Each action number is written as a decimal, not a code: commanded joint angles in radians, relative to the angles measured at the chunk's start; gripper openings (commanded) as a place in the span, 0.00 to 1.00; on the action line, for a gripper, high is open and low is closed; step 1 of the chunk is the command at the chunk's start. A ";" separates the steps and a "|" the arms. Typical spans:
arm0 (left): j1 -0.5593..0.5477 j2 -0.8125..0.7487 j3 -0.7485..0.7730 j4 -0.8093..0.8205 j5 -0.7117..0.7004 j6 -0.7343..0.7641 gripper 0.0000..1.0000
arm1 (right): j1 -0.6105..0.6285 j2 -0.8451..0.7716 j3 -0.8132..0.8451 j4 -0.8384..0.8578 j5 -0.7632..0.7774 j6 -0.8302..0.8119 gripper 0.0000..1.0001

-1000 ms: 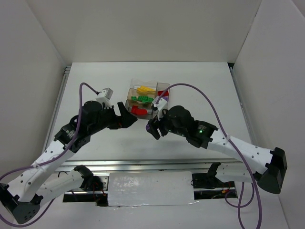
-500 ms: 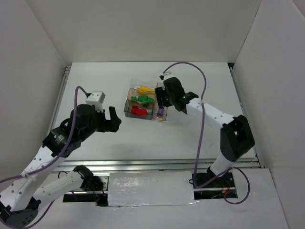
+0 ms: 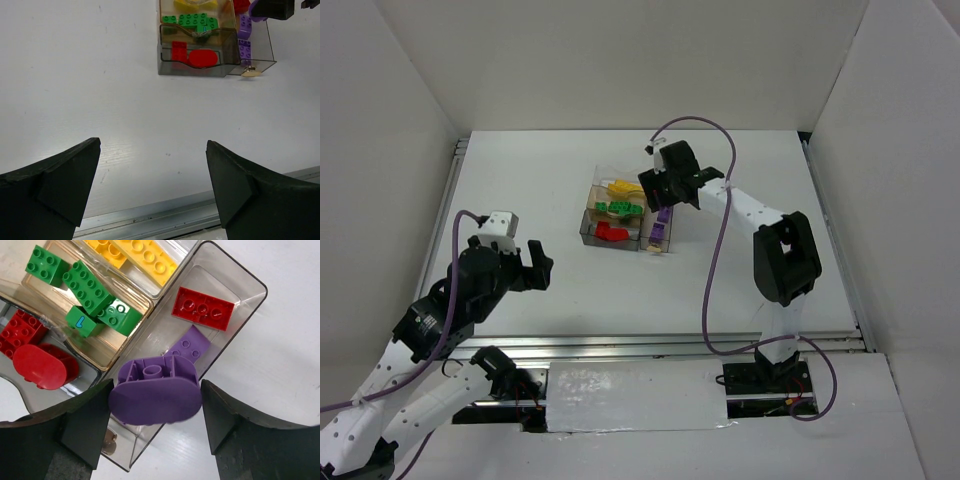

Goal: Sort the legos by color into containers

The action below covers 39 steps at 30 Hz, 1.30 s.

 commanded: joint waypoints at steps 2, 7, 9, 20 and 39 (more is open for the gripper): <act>0.005 0.004 0.001 0.045 -0.018 0.019 0.99 | 0.001 -0.001 0.057 -0.057 -0.089 -0.080 0.79; 0.006 0.004 -0.002 0.051 -0.011 0.023 0.99 | 0.001 -0.019 0.060 -0.108 -0.192 -0.123 0.79; 0.006 0.004 -0.002 0.054 -0.011 0.023 0.99 | 0.001 -0.031 0.028 -0.076 -0.178 -0.103 0.79; 0.008 0.016 -0.005 0.056 -0.005 0.023 0.99 | -0.089 0.223 0.385 -0.112 -0.087 0.040 0.81; 0.015 0.044 -0.009 0.063 0.020 0.031 0.99 | -0.105 0.395 0.516 -0.243 -0.123 -0.178 0.76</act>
